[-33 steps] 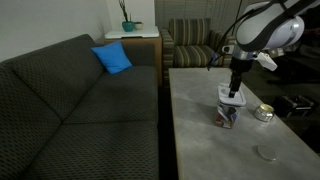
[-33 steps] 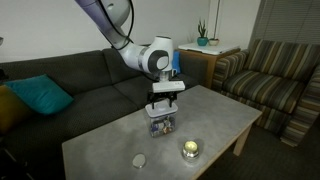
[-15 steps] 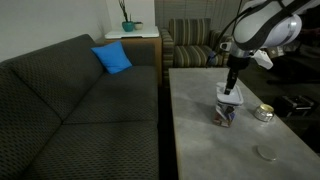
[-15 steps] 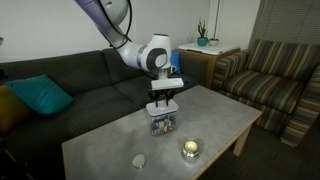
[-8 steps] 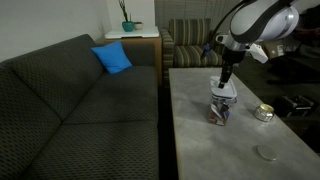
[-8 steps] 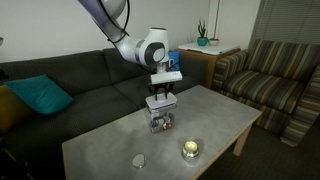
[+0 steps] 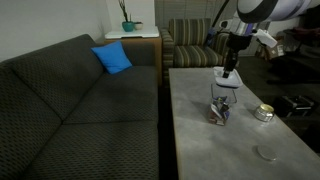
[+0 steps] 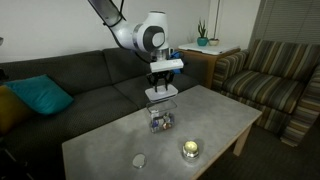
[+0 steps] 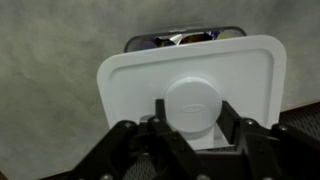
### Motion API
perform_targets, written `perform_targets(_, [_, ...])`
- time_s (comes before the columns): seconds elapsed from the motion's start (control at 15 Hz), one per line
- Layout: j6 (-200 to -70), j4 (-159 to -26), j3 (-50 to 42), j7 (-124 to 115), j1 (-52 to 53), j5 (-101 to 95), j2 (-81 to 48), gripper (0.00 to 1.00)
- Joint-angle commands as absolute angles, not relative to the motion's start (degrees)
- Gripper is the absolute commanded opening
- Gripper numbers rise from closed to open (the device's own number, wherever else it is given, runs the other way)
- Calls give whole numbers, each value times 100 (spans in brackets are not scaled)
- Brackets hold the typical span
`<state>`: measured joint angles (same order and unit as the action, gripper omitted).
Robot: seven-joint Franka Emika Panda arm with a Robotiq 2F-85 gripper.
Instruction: Take the lid off the storage box and put it on the table
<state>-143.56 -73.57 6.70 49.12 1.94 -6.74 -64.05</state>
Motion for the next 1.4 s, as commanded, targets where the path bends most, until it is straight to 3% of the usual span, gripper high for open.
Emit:
perform_targets(0.0, [-14360,-8692,689,4987,-64,-897,-5558,29])
perform_targets(0.53, [-14616,-10005,521,4723,-614,-956,-5258,29])
perform_targets(0.93, [-15874,-9867,397,3789,-880,-869,-6010,29])
perform_targets(1.33, [-16193,-9288,377,2835,-885,-992,-6792,29])
